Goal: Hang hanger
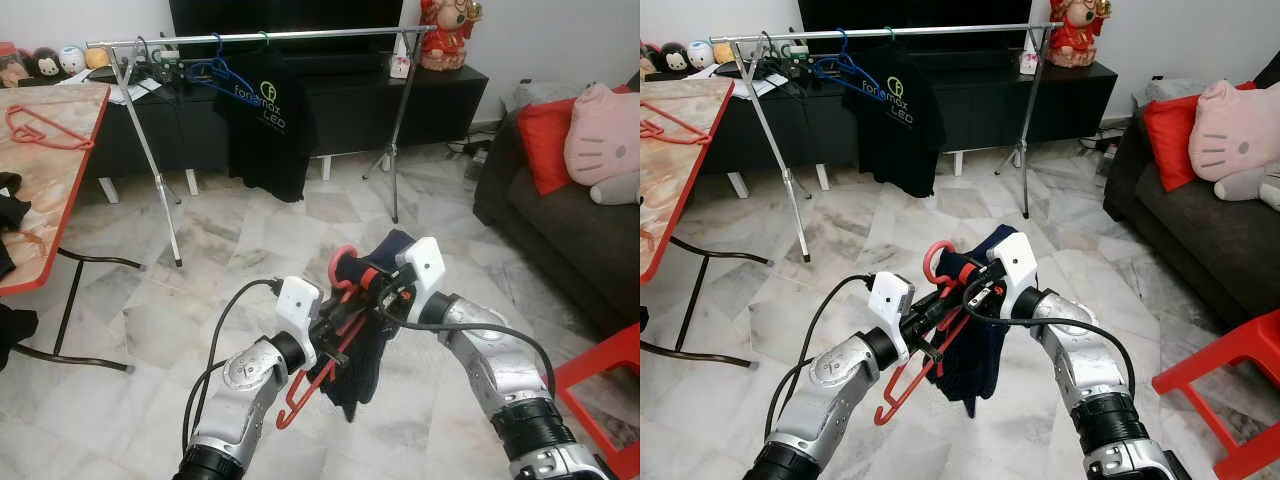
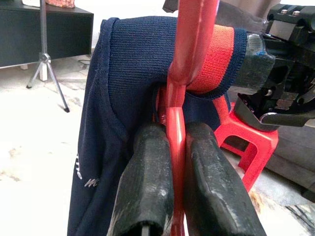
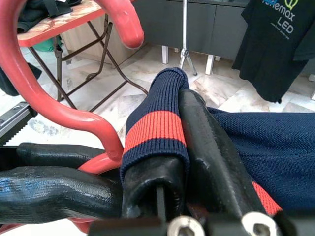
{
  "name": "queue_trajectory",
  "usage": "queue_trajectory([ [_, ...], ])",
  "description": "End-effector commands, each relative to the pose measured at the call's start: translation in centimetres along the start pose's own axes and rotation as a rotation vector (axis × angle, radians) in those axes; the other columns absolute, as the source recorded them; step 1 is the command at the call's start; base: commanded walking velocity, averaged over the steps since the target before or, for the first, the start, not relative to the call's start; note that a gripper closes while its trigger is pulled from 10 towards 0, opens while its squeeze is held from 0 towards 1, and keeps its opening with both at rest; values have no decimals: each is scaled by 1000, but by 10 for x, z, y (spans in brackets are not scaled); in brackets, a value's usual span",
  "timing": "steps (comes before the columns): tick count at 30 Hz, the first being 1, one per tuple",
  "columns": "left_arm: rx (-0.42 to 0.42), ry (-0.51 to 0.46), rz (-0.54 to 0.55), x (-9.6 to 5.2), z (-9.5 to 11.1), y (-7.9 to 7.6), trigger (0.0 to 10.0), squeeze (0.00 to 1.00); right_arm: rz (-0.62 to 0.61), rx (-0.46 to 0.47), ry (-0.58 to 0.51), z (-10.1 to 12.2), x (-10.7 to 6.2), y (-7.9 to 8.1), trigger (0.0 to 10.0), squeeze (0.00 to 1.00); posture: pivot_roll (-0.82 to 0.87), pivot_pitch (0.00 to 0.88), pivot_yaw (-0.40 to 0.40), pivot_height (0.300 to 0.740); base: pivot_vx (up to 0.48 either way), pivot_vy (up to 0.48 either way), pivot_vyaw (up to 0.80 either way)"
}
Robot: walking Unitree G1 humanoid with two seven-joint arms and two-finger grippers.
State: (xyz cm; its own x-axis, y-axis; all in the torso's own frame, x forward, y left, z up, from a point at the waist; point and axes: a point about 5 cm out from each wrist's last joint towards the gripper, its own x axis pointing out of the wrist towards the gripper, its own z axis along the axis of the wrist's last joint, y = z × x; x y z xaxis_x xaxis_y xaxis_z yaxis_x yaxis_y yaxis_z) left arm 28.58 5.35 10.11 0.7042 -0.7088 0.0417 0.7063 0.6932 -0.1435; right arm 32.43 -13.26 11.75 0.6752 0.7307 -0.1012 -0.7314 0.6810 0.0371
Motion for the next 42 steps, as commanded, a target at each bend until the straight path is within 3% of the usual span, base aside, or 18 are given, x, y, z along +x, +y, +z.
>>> queue_trajectory([
  [1,30,-43,-49,6,11,-7,10000,0,16,-29,-10,9,-1,-2,10000,0,-41,0,-62,740,0,0,0],
  [8,51,-65,-59,5,18,-7,10000,0,72,-41,27,6,-14,-3,10000,0,-38,0,-65,740,0,0,0],
  [11,81,-69,-65,6,23,-6,10000,0,48,-70,79,-1,-28,-11,10000,0,-36,0,-66,740,0,0,0],
  [19,135,-31,-160,3,28,-5,10000,0,52,-69,70,4,-42,-22,10000,0,-41,0,-57,740,0,0,0],
  [23,143,-7,-201,1,28,-5,10000,0,95,-52,45,7,-42,-18,10000,0,-39,0,-55,740,0,0,0],
  [31,131,-8,-216,3,29,-9,10000,0,318,-22,26,10,-37,13,10000,0,-39,0,-55,740,0,0,0],
  [38,113,-22,-202,5,29,-10,10000,0,389,-11,36,10,-37,25,10000,0,-44,0,-51,740,0,0,0],
  [42,98,-65,-141,8,34,-5,10000,0,353,-19,68,4,-37,23,10000,0,-45,0,-49,740,0,0,0],
])
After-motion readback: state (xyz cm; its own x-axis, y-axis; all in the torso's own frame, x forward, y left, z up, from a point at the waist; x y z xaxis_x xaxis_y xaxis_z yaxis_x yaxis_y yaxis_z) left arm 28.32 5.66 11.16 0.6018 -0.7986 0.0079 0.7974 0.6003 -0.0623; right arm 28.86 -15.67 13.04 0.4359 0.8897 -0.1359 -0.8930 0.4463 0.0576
